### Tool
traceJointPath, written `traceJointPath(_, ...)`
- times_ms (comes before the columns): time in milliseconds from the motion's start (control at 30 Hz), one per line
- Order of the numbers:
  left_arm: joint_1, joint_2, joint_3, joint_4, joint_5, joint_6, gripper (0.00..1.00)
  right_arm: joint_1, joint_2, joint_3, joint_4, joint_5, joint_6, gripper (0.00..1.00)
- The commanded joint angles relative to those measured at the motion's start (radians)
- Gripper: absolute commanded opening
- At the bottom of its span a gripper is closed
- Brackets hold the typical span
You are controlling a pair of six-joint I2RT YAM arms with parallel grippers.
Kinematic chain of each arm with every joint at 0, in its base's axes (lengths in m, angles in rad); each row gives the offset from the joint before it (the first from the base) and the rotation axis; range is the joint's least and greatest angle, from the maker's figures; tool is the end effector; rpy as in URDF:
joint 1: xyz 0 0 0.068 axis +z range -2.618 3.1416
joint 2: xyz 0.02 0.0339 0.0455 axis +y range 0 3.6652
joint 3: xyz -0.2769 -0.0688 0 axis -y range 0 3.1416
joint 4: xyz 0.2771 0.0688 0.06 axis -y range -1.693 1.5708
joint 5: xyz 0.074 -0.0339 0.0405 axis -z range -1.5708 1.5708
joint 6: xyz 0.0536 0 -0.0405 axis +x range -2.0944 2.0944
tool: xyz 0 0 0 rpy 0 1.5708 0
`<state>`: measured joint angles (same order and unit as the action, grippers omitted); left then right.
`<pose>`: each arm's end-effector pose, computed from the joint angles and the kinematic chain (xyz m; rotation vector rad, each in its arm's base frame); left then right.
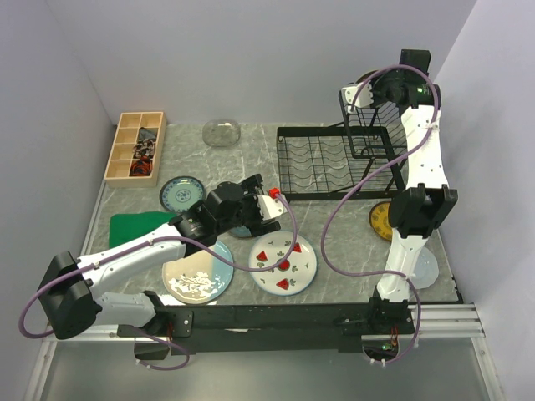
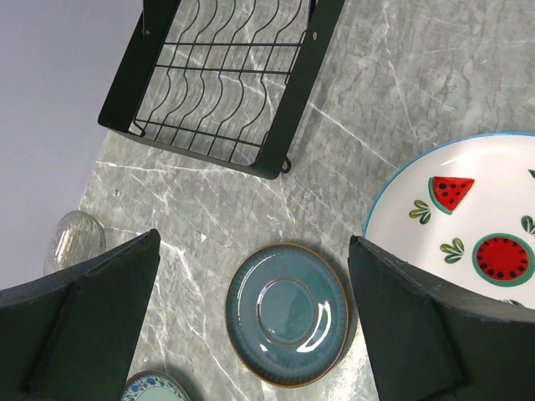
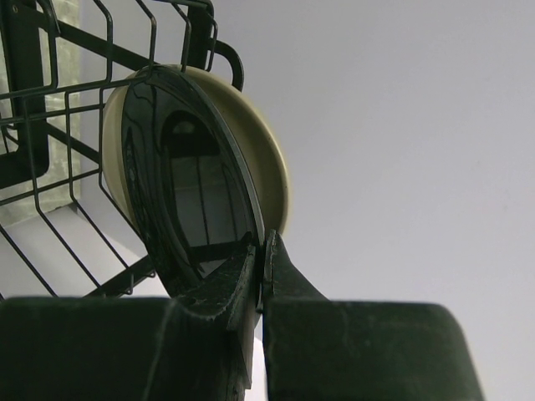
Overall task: Load the plates into the dish rack
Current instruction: Insert the plate into the dish rack
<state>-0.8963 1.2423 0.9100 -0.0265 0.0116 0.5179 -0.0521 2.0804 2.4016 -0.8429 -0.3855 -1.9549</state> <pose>0.2066 -0.2594 0.2971 1.2653 1.4687 -0.2637 0.5066 -0.0062 0.4380 -1.8873 1.0481 -0.8218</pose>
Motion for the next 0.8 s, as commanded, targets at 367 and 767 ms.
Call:
traceJointPath(367, -0.004, -0.006, 0.012, 0.030, 0.021, -0.012, 0.99, 0.027, -0.037, -0.027, 0.062, 0.004, 0.022, 0.00)
traceJointPath(767, -0.006, -0.017, 0.009, 0.030, 0.025, -0.012, 0.99, 0.041, -0.065, -0.018, 0.094, 0.007, 0.040, 0.00)
